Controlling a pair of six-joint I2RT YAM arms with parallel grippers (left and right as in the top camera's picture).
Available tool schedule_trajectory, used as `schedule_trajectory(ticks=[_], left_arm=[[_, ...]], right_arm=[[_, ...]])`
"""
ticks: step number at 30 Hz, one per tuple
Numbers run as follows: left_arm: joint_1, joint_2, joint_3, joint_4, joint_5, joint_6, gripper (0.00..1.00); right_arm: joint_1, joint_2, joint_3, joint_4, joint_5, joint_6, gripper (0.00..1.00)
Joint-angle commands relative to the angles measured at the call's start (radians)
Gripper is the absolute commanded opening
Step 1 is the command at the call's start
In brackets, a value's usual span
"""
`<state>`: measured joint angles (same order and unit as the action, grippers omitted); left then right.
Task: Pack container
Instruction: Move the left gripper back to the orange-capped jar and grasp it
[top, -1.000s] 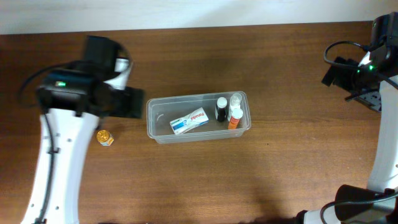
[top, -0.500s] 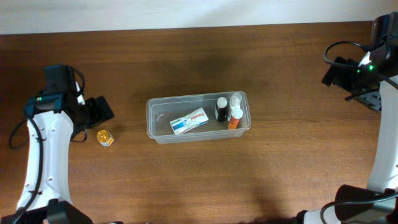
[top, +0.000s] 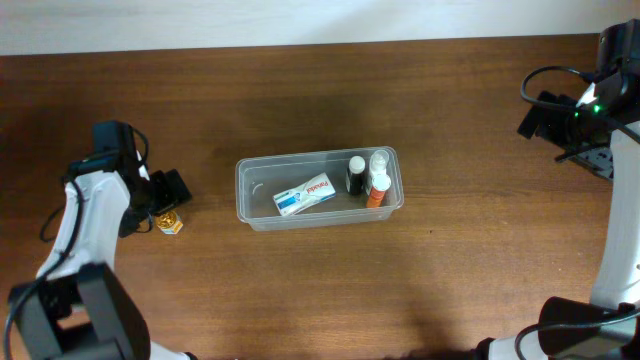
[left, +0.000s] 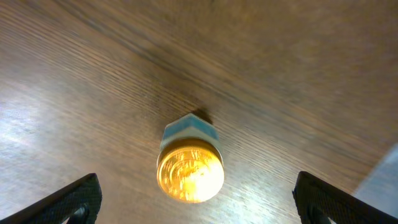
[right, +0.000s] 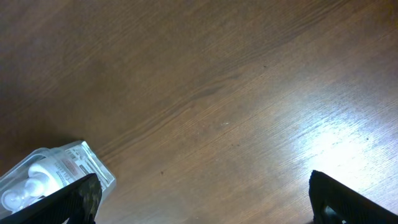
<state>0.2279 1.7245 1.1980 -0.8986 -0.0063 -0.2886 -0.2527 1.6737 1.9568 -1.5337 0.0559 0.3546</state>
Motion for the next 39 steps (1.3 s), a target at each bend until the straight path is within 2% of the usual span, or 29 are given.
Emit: schedule_trajectory(ticks=[1, 11, 14, 15, 18, 26, 28, 29, 33, 39], left_arm=[[0.004, 0.051, -0.013, 0.006, 0.012, -0.002, 0.99], [0.004, 0.156, -0.013, 0.046, 0.018, 0.014, 0.99], [0.004, 0.176, -0.013, 0.058, 0.019, 0.013, 0.89], [0.004, 0.181, -0.013, 0.06, 0.019, 0.014, 0.81], [0.004, 0.183, -0.013, 0.065, 0.018, 0.014, 0.68], [0.004, 0.183, -0.013, 0.076, 0.018, 0.014, 0.44], [0.004, 0.183, -0.011, 0.071, 0.018, 0.018, 0.42], [0.004, 0.183, -0.006, 0.06, 0.019, 0.026, 0.36], [0.004, 0.183, 0.04, -0.012, 0.018, 0.054, 0.34], [-0.003, 0.183, 0.224, -0.245, 0.019, 0.088, 0.36]], right_arm=[[-0.004, 0.002, 0.008, 0.002, 0.009, -0.009, 0.98], [-0.004, 0.002, 0.008, 0.002, 0.009, -0.009, 0.98], [-0.004, 0.002, 0.008, 0.002, 0.009, -0.009, 0.98], [-0.004, 0.002, 0.008, 0.002, 0.009, -0.009, 0.99], [-0.004, 0.002, 0.008, 0.002, 0.009, -0.009, 0.98], [-0.004, 0.002, 0.008, 0.002, 0.009, -0.009, 0.98], [-0.004, 0.002, 0.008, 0.002, 0.009, -0.009, 0.98], [-0.004, 0.002, 0.008, 0.002, 0.009, -0.009, 0.98], [-0.004, 0.002, 0.008, 0.002, 0.009, -0.009, 0.98], [-0.004, 0.002, 0.008, 0.002, 0.009, -0.009, 0.98]])
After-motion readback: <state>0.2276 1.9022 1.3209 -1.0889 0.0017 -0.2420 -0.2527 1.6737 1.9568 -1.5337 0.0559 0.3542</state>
